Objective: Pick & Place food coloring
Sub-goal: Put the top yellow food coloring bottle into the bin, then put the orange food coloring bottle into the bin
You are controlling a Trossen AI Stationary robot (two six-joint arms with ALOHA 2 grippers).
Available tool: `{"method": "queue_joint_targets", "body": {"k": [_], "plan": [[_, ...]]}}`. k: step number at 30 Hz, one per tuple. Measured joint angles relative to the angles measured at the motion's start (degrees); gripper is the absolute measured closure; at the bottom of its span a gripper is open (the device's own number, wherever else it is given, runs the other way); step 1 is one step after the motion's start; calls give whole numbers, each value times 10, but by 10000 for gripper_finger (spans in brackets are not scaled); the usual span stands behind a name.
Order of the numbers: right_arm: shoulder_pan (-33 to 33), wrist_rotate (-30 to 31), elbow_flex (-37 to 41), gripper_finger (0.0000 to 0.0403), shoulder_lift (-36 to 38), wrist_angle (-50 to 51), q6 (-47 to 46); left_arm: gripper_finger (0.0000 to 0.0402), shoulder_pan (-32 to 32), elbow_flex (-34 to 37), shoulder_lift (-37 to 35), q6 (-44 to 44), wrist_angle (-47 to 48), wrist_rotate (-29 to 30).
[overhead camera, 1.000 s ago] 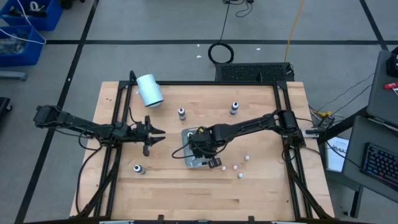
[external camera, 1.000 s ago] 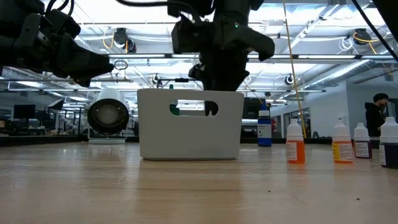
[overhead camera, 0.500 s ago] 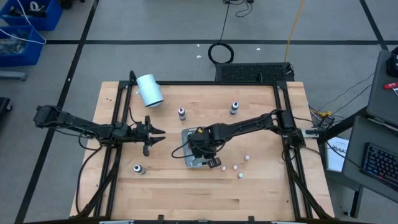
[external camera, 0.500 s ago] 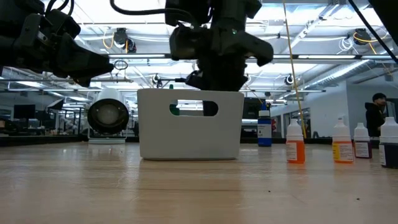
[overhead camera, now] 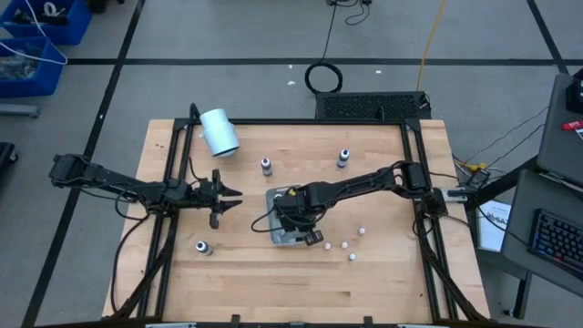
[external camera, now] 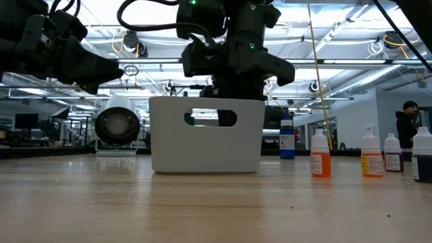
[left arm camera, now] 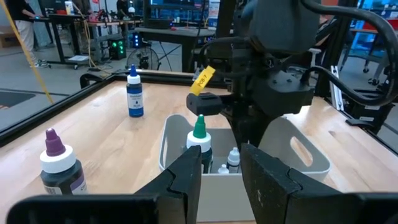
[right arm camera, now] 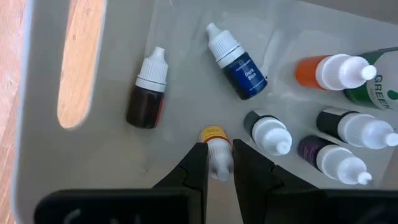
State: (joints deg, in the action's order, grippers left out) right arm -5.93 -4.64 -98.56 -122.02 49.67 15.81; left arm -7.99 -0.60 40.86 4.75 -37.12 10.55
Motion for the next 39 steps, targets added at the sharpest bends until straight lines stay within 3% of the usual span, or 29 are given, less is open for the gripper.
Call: {"method": "queue_joint_targets", "body": {"k": [5,15,23,28,34,39], "plan": [[0,1,0,356,0,1,0,284,0,0,0,0,0,0],[-2,2,2,290,-1,2,-16,284,0,0,0,0,0,0],[-11,4,0,287,38,8,-40,284,0,0,0,0,1,0],[-20,51,0,289,99,40,-73,284,0,0,0,0,0,0],[-38,80,19,292,191,161,-282,284,0,0,0,0,0,0],[-86,124,152,292,282,174,-437,284,0,0,0,0,1,0]]}}
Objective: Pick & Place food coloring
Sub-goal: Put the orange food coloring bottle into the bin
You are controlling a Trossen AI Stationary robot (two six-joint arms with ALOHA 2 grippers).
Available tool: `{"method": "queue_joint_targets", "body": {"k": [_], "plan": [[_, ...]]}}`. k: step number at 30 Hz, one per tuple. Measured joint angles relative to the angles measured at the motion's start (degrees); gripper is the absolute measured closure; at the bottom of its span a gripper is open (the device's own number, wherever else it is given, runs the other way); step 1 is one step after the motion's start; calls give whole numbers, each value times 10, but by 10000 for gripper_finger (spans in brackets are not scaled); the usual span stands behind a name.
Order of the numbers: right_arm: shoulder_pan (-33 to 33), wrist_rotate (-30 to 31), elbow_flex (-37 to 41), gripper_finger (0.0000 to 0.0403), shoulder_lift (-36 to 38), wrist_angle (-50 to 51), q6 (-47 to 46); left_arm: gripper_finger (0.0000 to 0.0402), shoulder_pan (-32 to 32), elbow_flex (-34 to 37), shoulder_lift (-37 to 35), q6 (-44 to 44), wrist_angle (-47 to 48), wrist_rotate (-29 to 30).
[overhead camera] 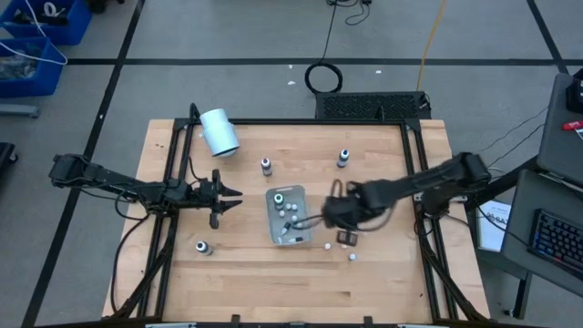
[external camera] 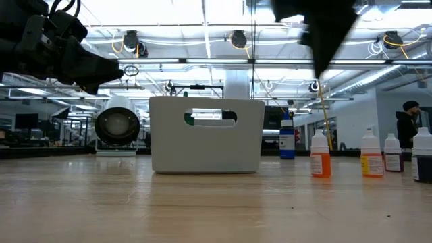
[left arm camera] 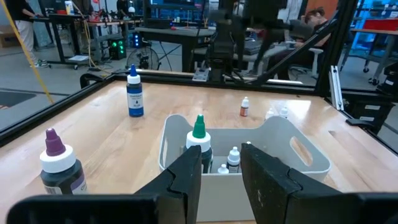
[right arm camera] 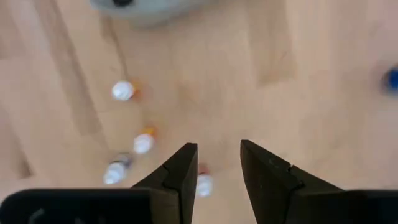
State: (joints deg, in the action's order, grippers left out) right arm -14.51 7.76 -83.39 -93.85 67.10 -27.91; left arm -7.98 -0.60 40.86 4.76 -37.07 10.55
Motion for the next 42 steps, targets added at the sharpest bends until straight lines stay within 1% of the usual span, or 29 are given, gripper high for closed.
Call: {"method": "queue_joint_targets", "body": {"k": [5,7,10,13,16,19,30,42], "plan": [[-24,-3,174,291,104,-60,-140,284,0,0,0,0,0,0],[-25,-5,229,290,149,-86,-187,284,0,0,0,0,0,0],[-25,-17,301,285,212,-151,-241,284,0,0,0,0,0,0],[-29,-18,365,280,255,-219,-271,284,0,0,0,0,0,0],[-34,-23,412,280,270,-277,-274,284,0,0,0,0,0,0],[-34,-48,428,284,268,-282,-274,284,0,0,0,0,0,0],[-36,-63,428,286,258,-303,-269,284,0,0,0,0,0,0],[-36,-81,428,287,194,-331,-245,284,0,0,0,0,0,0]]}}
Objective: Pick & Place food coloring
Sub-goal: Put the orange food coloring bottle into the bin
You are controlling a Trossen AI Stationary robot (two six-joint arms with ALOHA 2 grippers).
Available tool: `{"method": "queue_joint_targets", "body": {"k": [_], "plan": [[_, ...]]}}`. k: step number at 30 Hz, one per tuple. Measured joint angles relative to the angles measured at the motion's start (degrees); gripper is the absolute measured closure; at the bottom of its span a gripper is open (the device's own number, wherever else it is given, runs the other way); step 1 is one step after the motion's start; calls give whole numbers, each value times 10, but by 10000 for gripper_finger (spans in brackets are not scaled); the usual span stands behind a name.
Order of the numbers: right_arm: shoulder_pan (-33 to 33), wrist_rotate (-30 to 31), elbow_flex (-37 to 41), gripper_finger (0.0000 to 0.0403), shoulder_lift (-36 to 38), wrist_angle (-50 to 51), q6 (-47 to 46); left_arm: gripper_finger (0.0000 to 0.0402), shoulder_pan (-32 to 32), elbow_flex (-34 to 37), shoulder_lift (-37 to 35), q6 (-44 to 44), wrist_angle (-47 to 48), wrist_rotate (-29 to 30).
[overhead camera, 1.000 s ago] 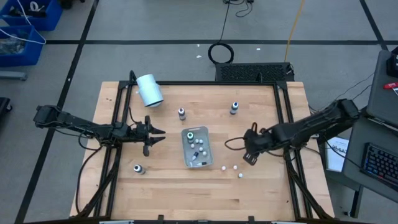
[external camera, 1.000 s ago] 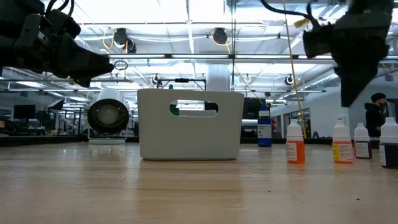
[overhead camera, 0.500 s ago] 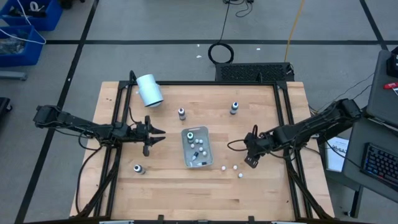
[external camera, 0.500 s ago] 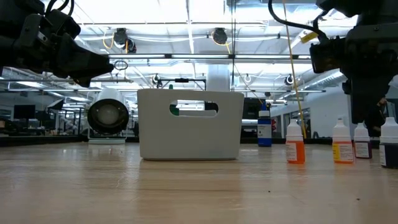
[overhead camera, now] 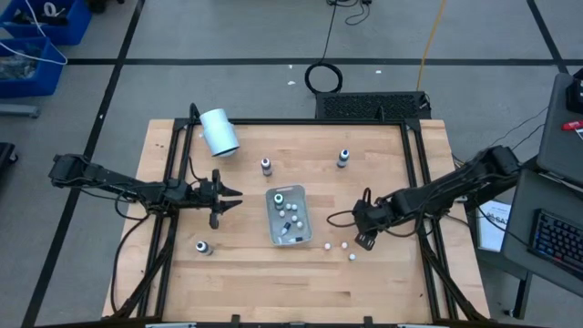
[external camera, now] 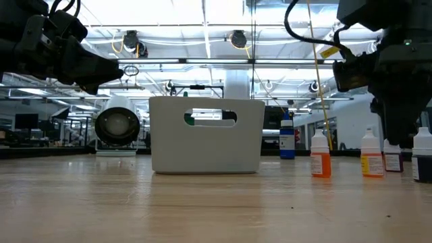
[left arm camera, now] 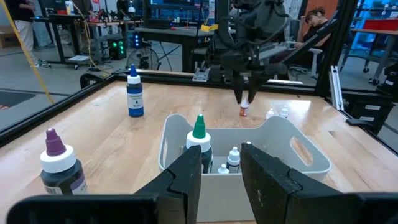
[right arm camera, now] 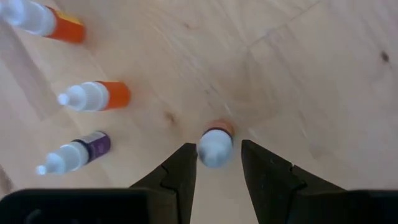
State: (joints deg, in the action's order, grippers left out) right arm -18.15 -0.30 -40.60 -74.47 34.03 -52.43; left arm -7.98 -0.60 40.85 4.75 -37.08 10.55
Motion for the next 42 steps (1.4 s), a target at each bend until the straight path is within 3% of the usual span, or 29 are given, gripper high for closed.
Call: {"method": "queue_joint_targets", "body": {"k": [10,18,25,34,39,42], "plan": [[0,18,0,290,-5,0,20,284,0,0,0,0,0,0],[0,17,0,359,-5,-7,37,284,0,0,0,0,0,0],[7,33,-9,363,-5,-82,107,284,0,0,0,0,0,0],[62,110,-183,363,-8,-11,284,284,0,0,0,0,0,0],[109,104,-289,363,-59,-2,407,284,0,0,0,0,0,0],[137,70,-349,363,-120,21,466,284,0,0,0,0,0,0]]}}
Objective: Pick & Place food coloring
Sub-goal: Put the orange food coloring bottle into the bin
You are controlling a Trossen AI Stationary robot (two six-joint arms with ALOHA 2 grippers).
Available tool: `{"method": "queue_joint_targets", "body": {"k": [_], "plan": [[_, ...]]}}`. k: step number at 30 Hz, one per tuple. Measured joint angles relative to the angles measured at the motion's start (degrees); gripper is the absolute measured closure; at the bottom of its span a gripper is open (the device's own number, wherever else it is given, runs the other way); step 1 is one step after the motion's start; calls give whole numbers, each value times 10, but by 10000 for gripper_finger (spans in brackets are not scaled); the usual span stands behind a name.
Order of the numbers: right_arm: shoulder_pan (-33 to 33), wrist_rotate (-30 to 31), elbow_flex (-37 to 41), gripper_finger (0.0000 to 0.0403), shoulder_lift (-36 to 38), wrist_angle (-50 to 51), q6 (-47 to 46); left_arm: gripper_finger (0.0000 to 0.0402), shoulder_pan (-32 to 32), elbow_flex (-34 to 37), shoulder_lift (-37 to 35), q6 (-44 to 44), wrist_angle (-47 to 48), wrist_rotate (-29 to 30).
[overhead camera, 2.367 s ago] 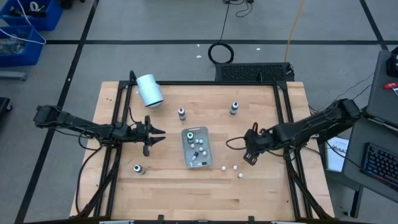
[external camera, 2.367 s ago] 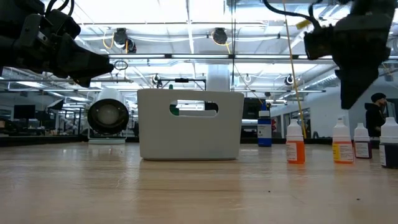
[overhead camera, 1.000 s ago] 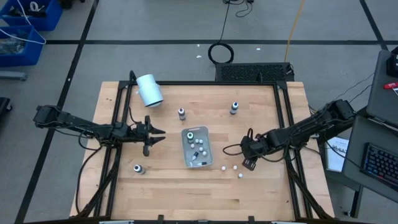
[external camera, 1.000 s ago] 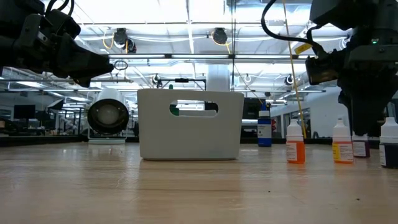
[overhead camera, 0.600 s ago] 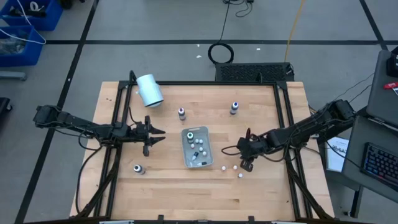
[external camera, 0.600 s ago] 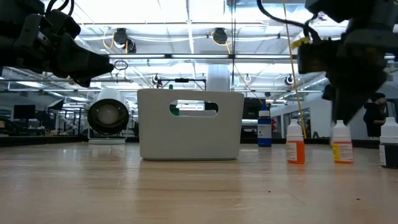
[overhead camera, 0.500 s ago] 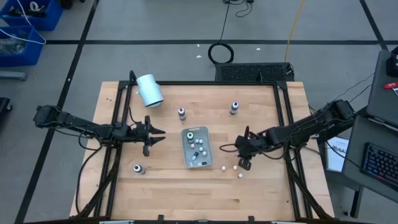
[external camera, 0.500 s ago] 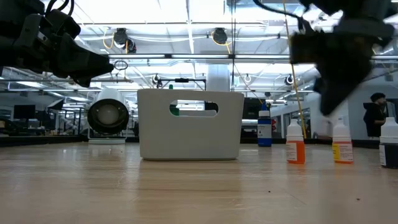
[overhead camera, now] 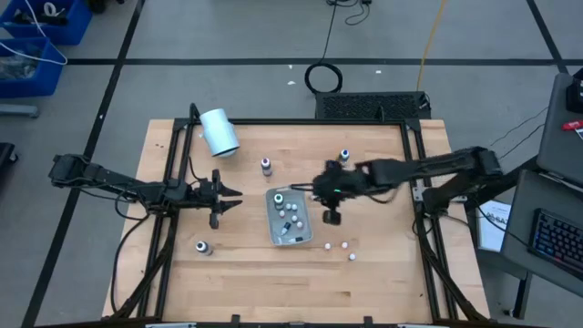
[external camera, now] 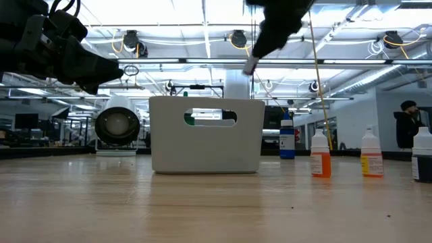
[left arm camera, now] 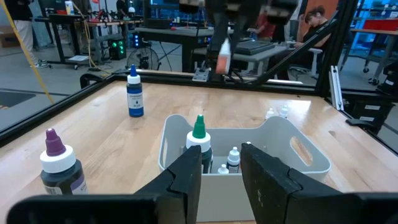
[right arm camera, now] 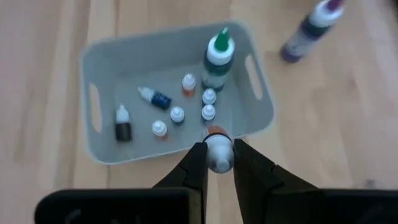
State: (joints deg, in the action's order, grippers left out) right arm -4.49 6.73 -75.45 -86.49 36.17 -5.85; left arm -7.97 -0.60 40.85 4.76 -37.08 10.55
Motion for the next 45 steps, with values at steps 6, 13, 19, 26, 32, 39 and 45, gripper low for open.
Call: {"method": "queue_joint_targets", "body": {"k": [6,13,19,26,32,39,45], "plan": [[29,-55,-147,363,-159,137,83,284,0,0,0,0,0,0],[31,-89,-255,363,-271,184,136,284,0,0,0,0,0,0],[36,-100,-255,363,-301,184,147,284,0,0,0,0,0,0],[37,-116,-253,363,-316,166,158,284,0,0,0,0,0,0],[44,-115,-232,363,-316,135,162,284,0,0,0,0,0,0],[46,-130,-186,363,-316,87,157,284,0,0,0,0,0,0],[47,-141,-168,363,-315,72,155,284,0,0,0,0,0,0]]}}
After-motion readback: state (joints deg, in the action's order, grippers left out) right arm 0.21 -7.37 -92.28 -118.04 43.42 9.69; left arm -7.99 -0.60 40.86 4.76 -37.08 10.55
